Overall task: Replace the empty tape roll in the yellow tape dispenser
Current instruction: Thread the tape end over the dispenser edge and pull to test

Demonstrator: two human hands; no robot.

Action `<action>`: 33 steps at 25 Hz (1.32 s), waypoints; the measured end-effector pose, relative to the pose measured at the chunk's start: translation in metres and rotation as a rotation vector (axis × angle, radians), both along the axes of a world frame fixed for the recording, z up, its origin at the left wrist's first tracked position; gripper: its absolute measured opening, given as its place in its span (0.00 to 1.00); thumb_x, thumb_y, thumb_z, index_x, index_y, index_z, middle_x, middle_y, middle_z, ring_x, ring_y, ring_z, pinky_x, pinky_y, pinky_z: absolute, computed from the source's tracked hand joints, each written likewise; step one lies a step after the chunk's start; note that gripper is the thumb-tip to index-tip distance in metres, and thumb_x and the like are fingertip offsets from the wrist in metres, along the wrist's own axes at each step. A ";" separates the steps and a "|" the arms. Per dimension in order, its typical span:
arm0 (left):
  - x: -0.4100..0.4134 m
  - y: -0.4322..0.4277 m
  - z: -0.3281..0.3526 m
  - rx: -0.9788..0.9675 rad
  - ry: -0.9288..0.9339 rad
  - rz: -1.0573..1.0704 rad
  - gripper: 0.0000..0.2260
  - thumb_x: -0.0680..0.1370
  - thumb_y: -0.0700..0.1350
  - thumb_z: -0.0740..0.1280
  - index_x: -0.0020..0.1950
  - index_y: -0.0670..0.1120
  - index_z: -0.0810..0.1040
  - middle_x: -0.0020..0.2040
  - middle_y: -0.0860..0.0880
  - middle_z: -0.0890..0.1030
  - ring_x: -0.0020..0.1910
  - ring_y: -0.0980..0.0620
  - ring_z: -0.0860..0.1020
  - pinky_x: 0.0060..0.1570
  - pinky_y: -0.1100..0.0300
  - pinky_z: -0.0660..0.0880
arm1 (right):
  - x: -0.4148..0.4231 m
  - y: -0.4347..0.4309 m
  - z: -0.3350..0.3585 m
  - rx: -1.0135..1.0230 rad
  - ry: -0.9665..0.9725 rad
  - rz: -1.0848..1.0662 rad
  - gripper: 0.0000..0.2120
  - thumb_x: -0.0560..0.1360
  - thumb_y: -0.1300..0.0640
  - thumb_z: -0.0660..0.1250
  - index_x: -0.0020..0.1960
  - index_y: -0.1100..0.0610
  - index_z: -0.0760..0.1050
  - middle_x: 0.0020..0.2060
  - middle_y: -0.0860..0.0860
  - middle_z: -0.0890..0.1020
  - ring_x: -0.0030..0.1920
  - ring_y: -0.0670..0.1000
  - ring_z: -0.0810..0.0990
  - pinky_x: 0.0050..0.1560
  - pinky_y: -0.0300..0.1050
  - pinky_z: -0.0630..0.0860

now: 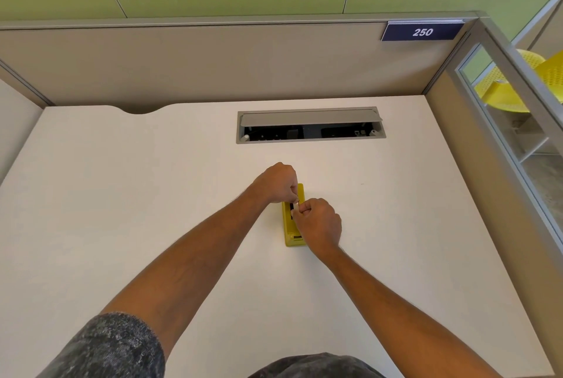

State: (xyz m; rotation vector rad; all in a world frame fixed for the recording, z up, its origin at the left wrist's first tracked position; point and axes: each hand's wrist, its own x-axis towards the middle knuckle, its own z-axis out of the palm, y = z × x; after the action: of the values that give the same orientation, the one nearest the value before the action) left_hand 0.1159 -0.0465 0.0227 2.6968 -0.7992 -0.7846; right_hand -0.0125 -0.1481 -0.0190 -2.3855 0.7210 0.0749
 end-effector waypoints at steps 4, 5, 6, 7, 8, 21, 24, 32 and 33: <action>0.000 0.000 -0.002 -0.009 -0.001 0.011 0.03 0.75 0.44 0.78 0.47 0.47 0.91 0.40 0.54 0.85 0.37 0.56 0.79 0.37 0.63 0.72 | 0.000 0.001 0.001 -0.007 0.012 -0.002 0.12 0.78 0.40 0.72 0.45 0.48 0.84 0.43 0.44 0.85 0.43 0.49 0.84 0.51 0.54 0.83; 0.001 0.000 -0.002 -0.008 -0.005 0.013 0.03 0.75 0.44 0.78 0.47 0.46 0.90 0.39 0.54 0.85 0.37 0.57 0.79 0.37 0.63 0.72 | 0.001 0.001 0.001 -0.010 0.013 0.000 0.12 0.78 0.40 0.72 0.45 0.48 0.84 0.43 0.44 0.85 0.43 0.49 0.83 0.51 0.54 0.83; 0.001 0.000 -0.002 -0.008 -0.007 0.015 0.03 0.75 0.44 0.78 0.47 0.46 0.90 0.39 0.54 0.84 0.36 0.57 0.78 0.36 0.63 0.72 | 0.001 0.001 0.001 -0.012 0.015 0.001 0.12 0.78 0.40 0.72 0.45 0.48 0.84 0.43 0.43 0.85 0.43 0.49 0.83 0.52 0.54 0.83; 0.001 0.000 -0.003 -0.010 -0.008 0.019 0.04 0.75 0.44 0.78 0.48 0.46 0.90 0.39 0.54 0.84 0.36 0.57 0.78 0.35 0.64 0.71 | 0.001 0.001 0.002 -0.013 0.017 0.002 0.12 0.78 0.40 0.72 0.45 0.48 0.84 0.43 0.43 0.85 0.43 0.49 0.83 0.52 0.54 0.83; 0.001 0.000 -0.003 -0.011 -0.006 0.022 0.04 0.76 0.44 0.78 0.48 0.46 0.90 0.38 0.54 0.84 0.36 0.57 0.79 0.35 0.64 0.70 | 0.001 0.001 0.002 -0.014 0.019 0.003 0.12 0.78 0.40 0.71 0.45 0.48 0.84 0.43 0.43 0.85 0.43 0.49 0.83 0.52 0.54 0.83; 0.002 0.001 -0.006 -0.001 0.007 0.037 0.06 0.74 0.48 0.80 0.48 0.48 0.91 0.43 0.51 0.89 0.35 0.58 0.78 0.36 0.65 0.71 | 0.005 0.000 0.005 -0.003 0.015 0.008 0.11 0.77 0.40 0.73 0.46 0.48 0.82 0.44 0.43 0.83 0.45 0.49 0.83 0.54 0.54 0.81; 0.002 0.001 -0.006 -0.006 0.004 0.045 0.06 0.75 0.48 0.80 0.49 0.47 0.91 0.43 0.51 0.88 0.34 0.59 0.77 0.35 0.65 0.71 | 0.007 0.000 0.005 -0.037 0.017 0.019 0.13 0.79 0.39 0.72 0.47 0.49 0.83 0.45 0.45 0.85 0.45 0.50 0.84 0.54 0.53 0.82; 0.000 0.002 -0.005 -0.019 0.006 0.053 0.06 0.76 0.48 0.80 0.49 0.47 0.91 0.44 0.51 0.88 0.36 0.56 0.79 0.39 0.63 0.73 | 0.008 -0.003 0.003 -0.127 0.017 0.064 0.14 0.80 0.40 0.70 0.48 0.50 0.84 0.44 0.45 0.86 0.45 0.50 0.83 0.50 0.47 0.70; 0.000 0.002 -0.004 -0.019 0.006 0.052 0.06 0.76 0.48 0.79 0.49 0.47 0.91 0.43 0.51 0.88 0.37 0.56 0.80 0.39 0.63 0.73 | 0.009 -0.002 0.003 -0.134 0.028 0.069 0.14 0.80 0.40 0.69 0.48 0.50 0.84 0.44 0.45 0.86 0.46 0.50 0.83 0.50 0.47 0.70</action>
State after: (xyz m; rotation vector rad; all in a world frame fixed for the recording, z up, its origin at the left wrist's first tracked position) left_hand 0.1157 -0.0440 0.0187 2.6856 -0.7282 -0.7685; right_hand -0.0033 -0.1504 -0.0157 -2.5417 0.6761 0.0916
